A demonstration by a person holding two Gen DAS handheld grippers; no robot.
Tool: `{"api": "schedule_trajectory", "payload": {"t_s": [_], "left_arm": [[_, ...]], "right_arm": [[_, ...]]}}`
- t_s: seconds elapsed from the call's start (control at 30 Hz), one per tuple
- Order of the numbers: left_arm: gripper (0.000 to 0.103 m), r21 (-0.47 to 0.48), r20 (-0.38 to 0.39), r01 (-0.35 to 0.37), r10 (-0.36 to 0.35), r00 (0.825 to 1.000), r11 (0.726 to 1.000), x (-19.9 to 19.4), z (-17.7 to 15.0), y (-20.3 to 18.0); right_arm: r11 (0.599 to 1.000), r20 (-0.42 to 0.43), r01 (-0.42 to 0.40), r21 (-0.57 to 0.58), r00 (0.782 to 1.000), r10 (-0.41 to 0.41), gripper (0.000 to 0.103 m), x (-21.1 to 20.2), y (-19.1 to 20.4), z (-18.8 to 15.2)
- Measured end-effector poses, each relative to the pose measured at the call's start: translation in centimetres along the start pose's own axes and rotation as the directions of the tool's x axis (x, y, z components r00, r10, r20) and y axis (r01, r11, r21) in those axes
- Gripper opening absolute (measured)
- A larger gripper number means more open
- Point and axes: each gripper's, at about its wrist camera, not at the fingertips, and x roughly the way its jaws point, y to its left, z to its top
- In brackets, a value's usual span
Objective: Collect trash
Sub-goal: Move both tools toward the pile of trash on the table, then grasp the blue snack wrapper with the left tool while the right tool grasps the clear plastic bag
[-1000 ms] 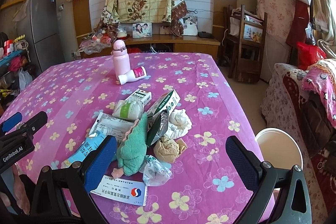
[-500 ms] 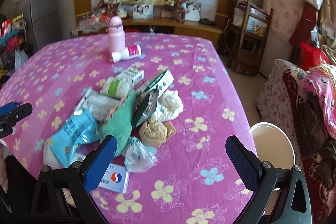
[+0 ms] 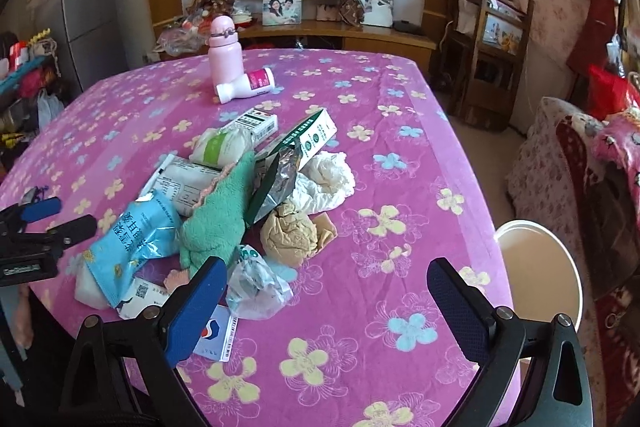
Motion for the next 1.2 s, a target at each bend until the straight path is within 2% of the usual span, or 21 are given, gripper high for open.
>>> {"api": "schedule_trajectory", "payload": {"t_s": [0.03,0.13,0.2,0.37,0.53,0.6,0.67,0.73,0.83,0.87,0.9,0.97,1.03,1.1,1.2], "left_arm": [[0.101,0.001,-0.008,0.002,-0.002,1.000,1.000,0.4,0.1,0.0],[0.101,0.002,-0.034,0.014,-0.014,0.999,1.000,1.4,0.3,-0.1],[0.101,0.016,-0.040,0.015,-0.014,0.999,1.000,2.0,0.6,-0.4],[0.101,0.054,-0.066,0.010,-0.006,0.998,0.999,3.2,1.0,-1.2],[0.088,0.089,-0.120,0.024,-0.013,0.993,0.996,4.9,1.2,-1.9],[0.086,0.085,-0.123,0.033,-0.023,0.992,0.996,5.3,1.3,-2.0],[0.078,0.083,-0.124,0.039,-0.028,0.992,0.996,5.4,1.6,-2.1],[0.056,0.083,-0.141,0.047,-0.035,0.989,0.995,5.7,1.8,-2.1],[0.039,0.073,-0.164,0.084,-0.071,0.984,0.994,6.0,1.8,-2.0],[0.034,0.076,-0.168,0.089,-0.075,0.983,0.993,5.9,1.8,-2.1],[0.025,0.080,-0.167,0.089,-0.075,0.983,0.993,5.9,1.8,-2.1],[0.019,0.087,-0.158,0.070,-0.055,0.986,0.994,5.7,1.9,-2.1],[0.008,0.070,-0.151,0.082,-0.070,0.986,0.994,5.3,2.2,-1.6],[0.006,0.041,-0.145,0.106,-0.099,0.985,0.994,4.7,2.7,-1.0],[0.006,0.021,-0.116,0.096,-0.093,0.989,0.995,3.7,3.4,-0.3]], "right_arm": [[1.000,0.001,-0.007,-0.011,1.000,0.007,0.099,0.1,0.1,-0.1],[0.999,-0.009,-0.025,-0.031,1.000,0.025,0.085,0.5,0.5,-0.3],[0.997,-0.040,-0.069,-0.016,0.997,0.069,0.075,1.4,0.6,-0.5],[0.985,-0.130,-0.170,0.040,0.976,0.174,0.058,3.2,1.1,-1.3],[0.964,-0.165,-0.247,0.100,0.951,0.260,0.055,5.0,1.4,-1.8],[0.959,-0.176,-0.261,0.107,0.945,0.277,0.055,5.4,1.7,-1.8],[0.958,-0.190,-0.266,0.104,0.941,0.281,0.055,6.2,2.1,-2.0],[0.955,-0.208,-0.274,0.119,0.933,0.293,0.047,6.9,2.2,-2.2],[0.941,-0.208,-0.298,0.158,0.922,0.327,0.039,7.4,2.1,-2.5],[0.938,-0.198,-0.303,0.168,0.922,0.333,0.032,7.4,1.9,-2.4],[0.937,-0.192,-0.303,0.175,0.923,0.334,0.021,7.3,1.8,-2.5],[0.937,-0.172,-0.291,0.192,0.930,0.324,0.019,6.8,1.1,-2.4],[0.935,-0.161,-0.292,0.203,0.931,0.326,0.017,6.3,0.5,-2.4],[0.937,-0.145,-0.282,0.204,0.938,0.314,0.016,5.6,0.1,-2.2],[0.941,-0.125,-0.276,0.197,0.945,0.304,0.016,4.6,-0.3,-1.9]]}}
